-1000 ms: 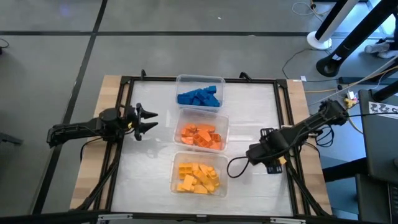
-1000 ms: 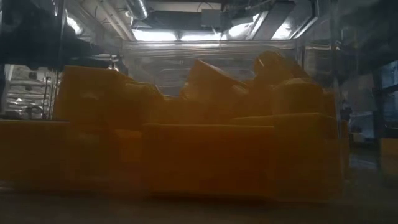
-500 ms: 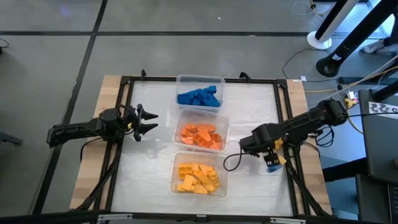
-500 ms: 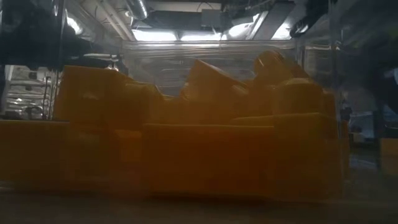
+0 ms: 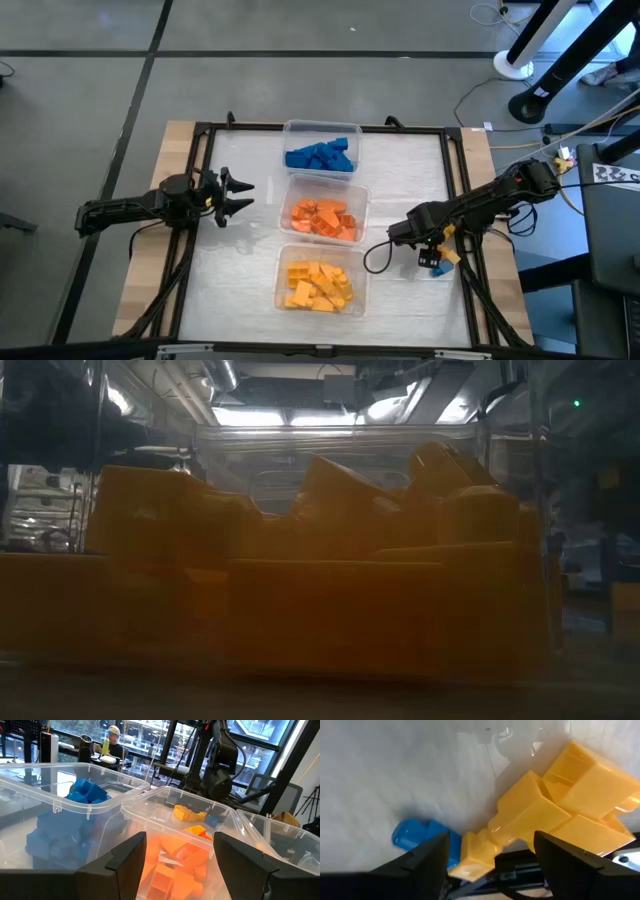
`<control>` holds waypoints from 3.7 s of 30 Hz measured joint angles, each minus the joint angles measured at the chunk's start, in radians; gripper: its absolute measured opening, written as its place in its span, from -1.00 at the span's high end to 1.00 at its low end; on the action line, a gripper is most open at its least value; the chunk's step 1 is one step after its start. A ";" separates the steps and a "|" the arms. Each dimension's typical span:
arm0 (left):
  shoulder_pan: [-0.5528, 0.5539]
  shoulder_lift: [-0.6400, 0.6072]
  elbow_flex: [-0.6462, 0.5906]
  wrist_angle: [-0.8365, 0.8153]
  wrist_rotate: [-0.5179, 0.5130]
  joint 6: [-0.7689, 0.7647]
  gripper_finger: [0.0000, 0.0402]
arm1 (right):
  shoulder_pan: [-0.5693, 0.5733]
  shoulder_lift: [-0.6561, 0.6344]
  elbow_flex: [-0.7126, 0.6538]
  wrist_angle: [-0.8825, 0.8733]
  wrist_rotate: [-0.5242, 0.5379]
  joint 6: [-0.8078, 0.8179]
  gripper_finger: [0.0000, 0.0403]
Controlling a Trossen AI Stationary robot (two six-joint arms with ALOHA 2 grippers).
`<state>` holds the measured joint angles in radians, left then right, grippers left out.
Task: Sort blocks
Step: Put the yellow game piece into the bottom transparent bin
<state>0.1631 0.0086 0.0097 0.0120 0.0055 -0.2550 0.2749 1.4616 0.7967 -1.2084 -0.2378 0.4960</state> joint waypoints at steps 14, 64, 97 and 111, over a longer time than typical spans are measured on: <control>0.000 0.000 0.000 -0.001 0.001 0.000 -0.10 | 0.000 0.000 -0.015 0.104 0.005 0.108 -0.42; -0.060 0.003 -0.001 0.020 0.126 0.162 -0.10 | -0.001 0.002 -0.108 0.343 0.043 0.178 0.28; -0.060 0.025 -0.001 0.016 0.106 0.063 -0.10 | 0.001 0.000 0.623 0.422 0.068 0.099 0.32; -0.060 0.025 -0.001 0.019 0.105 0.064 -0.10 | 0.026 0.180 0.614 0.784 -0.008 -0.024 0.22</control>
<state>0.1032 0.0335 0.0090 0.0312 0.1104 -0.1913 0.3008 1.6411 1.4105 -0.4242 -0.2455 0.4721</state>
